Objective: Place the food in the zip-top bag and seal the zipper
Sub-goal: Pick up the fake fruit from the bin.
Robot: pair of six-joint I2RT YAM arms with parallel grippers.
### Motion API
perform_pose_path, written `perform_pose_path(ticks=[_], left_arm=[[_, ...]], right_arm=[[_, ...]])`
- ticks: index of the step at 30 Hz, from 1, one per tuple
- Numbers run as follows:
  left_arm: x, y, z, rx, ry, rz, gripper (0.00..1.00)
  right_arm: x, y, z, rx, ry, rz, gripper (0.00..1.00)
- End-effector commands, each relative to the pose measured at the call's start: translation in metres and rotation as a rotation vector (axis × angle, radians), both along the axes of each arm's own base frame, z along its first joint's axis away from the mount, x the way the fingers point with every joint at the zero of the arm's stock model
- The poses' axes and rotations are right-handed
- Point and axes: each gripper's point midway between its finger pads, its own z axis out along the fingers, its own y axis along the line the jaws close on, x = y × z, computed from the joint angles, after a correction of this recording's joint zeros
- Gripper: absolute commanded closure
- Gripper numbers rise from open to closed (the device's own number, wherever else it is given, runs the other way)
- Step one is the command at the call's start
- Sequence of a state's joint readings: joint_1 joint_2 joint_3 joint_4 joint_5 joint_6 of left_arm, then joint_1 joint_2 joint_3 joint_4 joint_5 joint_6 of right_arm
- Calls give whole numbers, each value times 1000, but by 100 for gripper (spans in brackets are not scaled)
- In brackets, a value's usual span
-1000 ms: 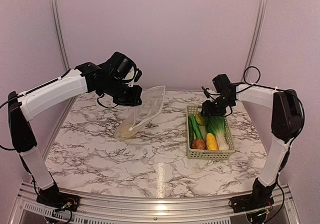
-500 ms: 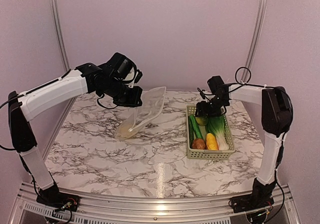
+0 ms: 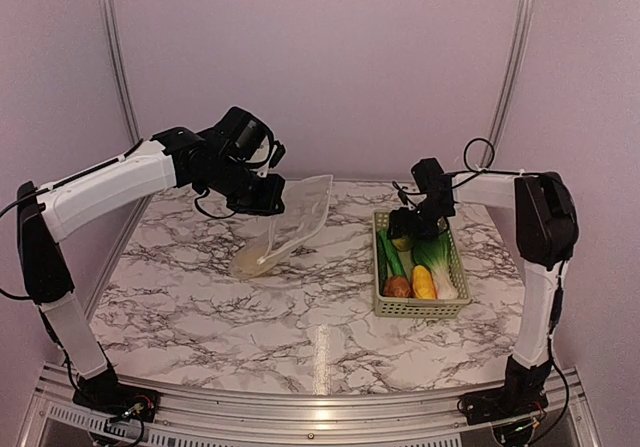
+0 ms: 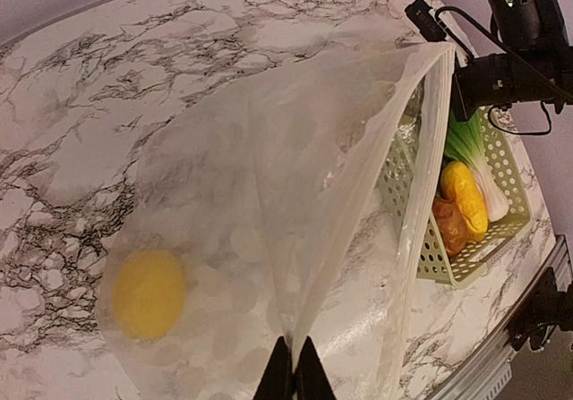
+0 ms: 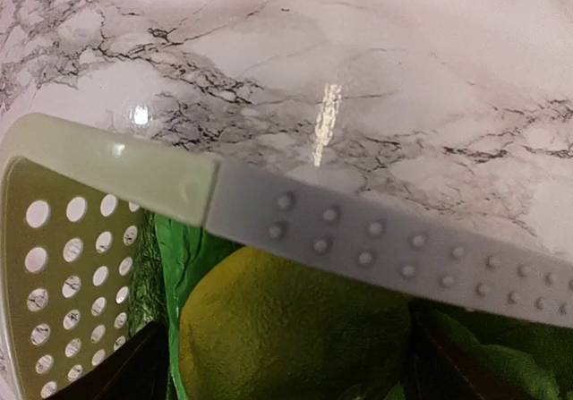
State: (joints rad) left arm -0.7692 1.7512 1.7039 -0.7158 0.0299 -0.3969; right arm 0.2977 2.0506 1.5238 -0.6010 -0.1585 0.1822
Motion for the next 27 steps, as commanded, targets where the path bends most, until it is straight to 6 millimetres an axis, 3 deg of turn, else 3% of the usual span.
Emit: perform_pose_path(ticks=[1,5,14,20,27], left_arm=[[3,-2,-7,8,9,-12,100],[4,-3,-8,8,11,-15,100],[7,-5,-8,3,2,-10,100],[10,-10,-6,-11,-3,-13,100],[12,-16,-2,-39,2,-11,100]], right_arm=[[6,6,0,38,-1,5,22],[7,8,17,53,-23,7,35],[-16,18,115,118,-168,34,37],[-46,60,167,190,-233,147,36],[-88,149,259,545,-382,363,38]])
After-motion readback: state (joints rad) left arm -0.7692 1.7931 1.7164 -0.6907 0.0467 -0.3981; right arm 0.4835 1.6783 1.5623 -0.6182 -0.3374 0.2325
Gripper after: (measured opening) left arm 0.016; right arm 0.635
